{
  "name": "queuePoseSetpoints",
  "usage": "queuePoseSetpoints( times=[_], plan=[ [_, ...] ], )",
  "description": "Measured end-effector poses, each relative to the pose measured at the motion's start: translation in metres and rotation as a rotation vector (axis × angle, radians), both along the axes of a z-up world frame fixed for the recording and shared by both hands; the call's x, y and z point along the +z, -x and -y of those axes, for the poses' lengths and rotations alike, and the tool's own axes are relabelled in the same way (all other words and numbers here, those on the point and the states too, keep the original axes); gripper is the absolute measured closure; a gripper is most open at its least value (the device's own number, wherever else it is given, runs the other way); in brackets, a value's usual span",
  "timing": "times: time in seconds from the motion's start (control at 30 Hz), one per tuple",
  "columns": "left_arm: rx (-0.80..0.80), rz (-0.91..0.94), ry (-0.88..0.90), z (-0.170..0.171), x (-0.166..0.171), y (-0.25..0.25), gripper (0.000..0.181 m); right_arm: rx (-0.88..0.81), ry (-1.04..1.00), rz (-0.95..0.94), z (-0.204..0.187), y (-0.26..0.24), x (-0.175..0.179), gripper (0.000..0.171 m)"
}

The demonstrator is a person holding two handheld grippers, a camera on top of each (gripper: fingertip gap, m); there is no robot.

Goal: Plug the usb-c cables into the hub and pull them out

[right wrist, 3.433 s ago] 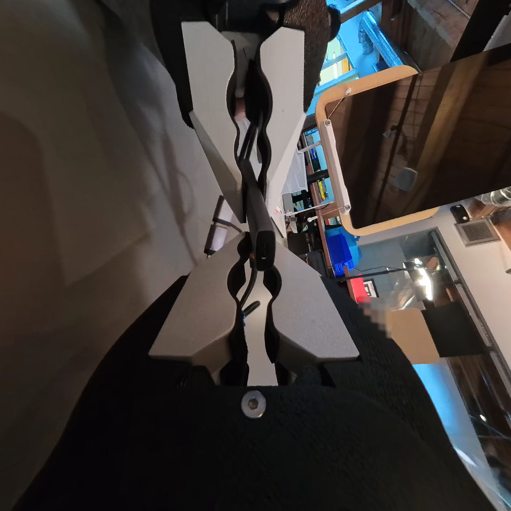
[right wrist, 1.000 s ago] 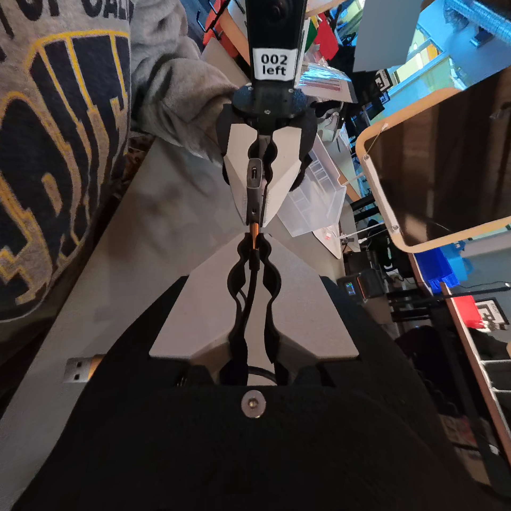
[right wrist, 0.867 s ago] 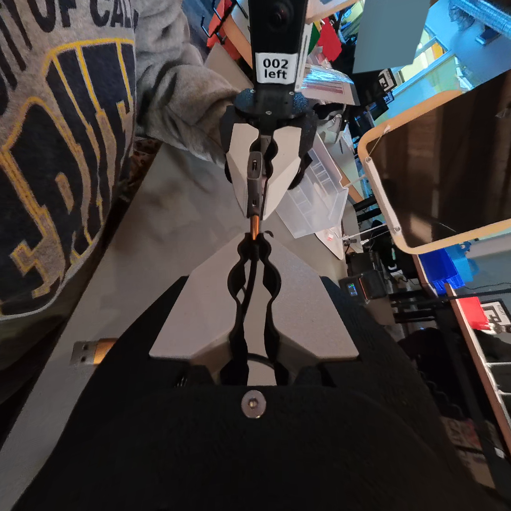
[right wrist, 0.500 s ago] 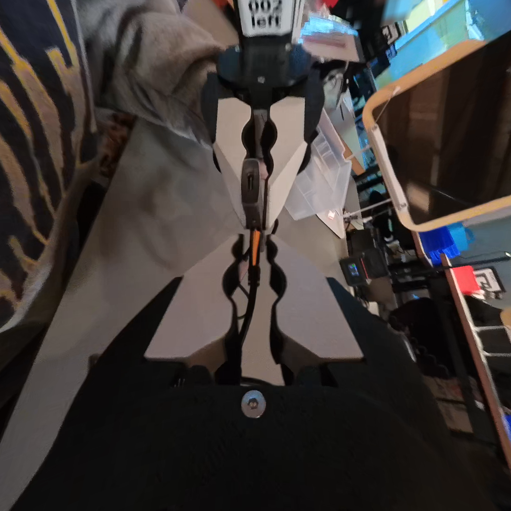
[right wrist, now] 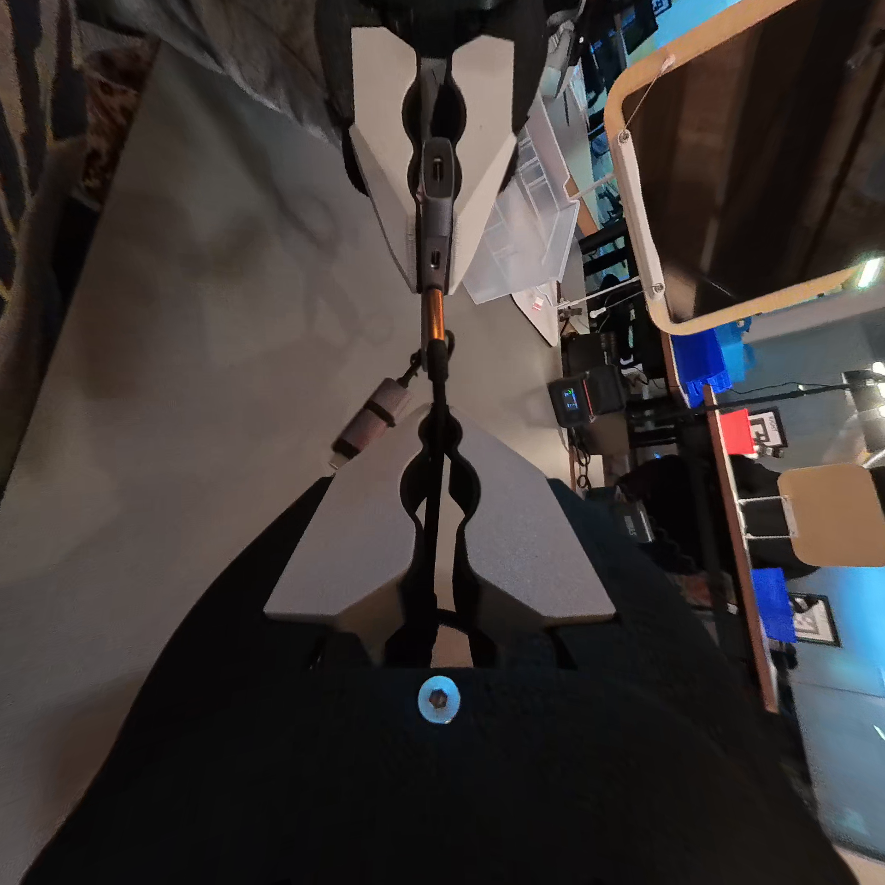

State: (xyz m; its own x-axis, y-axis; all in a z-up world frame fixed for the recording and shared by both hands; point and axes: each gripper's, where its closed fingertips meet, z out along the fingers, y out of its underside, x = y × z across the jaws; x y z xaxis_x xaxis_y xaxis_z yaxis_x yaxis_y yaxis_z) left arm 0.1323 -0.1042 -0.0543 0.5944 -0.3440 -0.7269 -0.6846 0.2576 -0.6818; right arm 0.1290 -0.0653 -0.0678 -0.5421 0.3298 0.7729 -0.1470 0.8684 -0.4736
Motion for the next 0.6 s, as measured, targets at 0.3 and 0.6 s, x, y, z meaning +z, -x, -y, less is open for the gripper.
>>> queuePoseSetpoints(
  times=[0.3,0.6],
  plan=[
    [0.113,0.221,0.007,0.014,0.007,0.062,0.175,-0.193,0.346,-0.083,-0.075,-0.018,0.051,0.171],
    [0.261,0.189,0.006,-0.012,-0.015,0.072,0.175,-0.642,-0.013,-0.239,-0.233,-0.057,0.114,0.171]
  ],
)
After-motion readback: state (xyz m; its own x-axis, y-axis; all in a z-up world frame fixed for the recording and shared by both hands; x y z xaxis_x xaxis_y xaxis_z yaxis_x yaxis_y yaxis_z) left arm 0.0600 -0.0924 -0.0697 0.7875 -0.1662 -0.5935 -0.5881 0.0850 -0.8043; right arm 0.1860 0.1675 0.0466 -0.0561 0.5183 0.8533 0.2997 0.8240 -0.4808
